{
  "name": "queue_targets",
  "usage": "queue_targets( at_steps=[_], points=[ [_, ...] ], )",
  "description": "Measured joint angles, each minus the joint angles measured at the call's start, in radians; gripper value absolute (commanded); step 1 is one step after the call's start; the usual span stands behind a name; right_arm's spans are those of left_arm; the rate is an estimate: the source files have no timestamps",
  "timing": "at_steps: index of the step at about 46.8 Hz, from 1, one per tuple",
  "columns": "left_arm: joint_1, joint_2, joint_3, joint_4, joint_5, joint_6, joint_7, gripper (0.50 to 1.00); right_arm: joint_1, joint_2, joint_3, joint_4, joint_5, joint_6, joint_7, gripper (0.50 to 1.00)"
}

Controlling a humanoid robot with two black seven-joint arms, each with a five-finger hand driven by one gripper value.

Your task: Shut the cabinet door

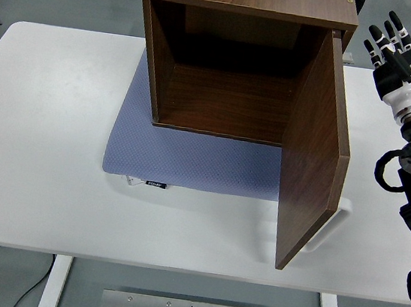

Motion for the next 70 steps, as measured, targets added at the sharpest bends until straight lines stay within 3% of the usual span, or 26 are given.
queue_targets(
  at_steps=[18,34,40,49,57,70],
  points=[
    [-0.005,0.0,-0.001,0.003,-0.01,0.027,-0.001,1.0,0.0,-0.009,0.001,0.0,0.0,0.0,-0.001,1.0],
    [-0.004,0.0,0.0,-0.001,-0.01,0.021,-0.001,1.0,-0.025,-0.095,-0.006,0.005,0.0,0.017,-0.004,1.0],
    [-0.005,0.0,0.001,-0.001,-0.01,0.021,-0.001,1.0,-0.054,-0.132,-0.008,0.057,0.0,0.023,-0.006,1.0],
    [-0.004,0.0,0.001,-0.002,-0.009,0.021,-0.001,1.0,-0.111,-0.228,-0.009,0.203,-0.001,0.012,-0.007,1.0],
    [-0.004,0.0,0.001,-0.002,-0.009,0.021,-0.001,1.0,-0.122,-0.32,-0.008,0.25,0.0,0.013,-0.01,1.0],
    [-0.004,0.0,0.001,-0.002,-0.009,0.021,-0.001,1.0,-0.234,-0.5,-0.027,0.372,-0.001,0.052,-0.014,1.0]
  ],
)
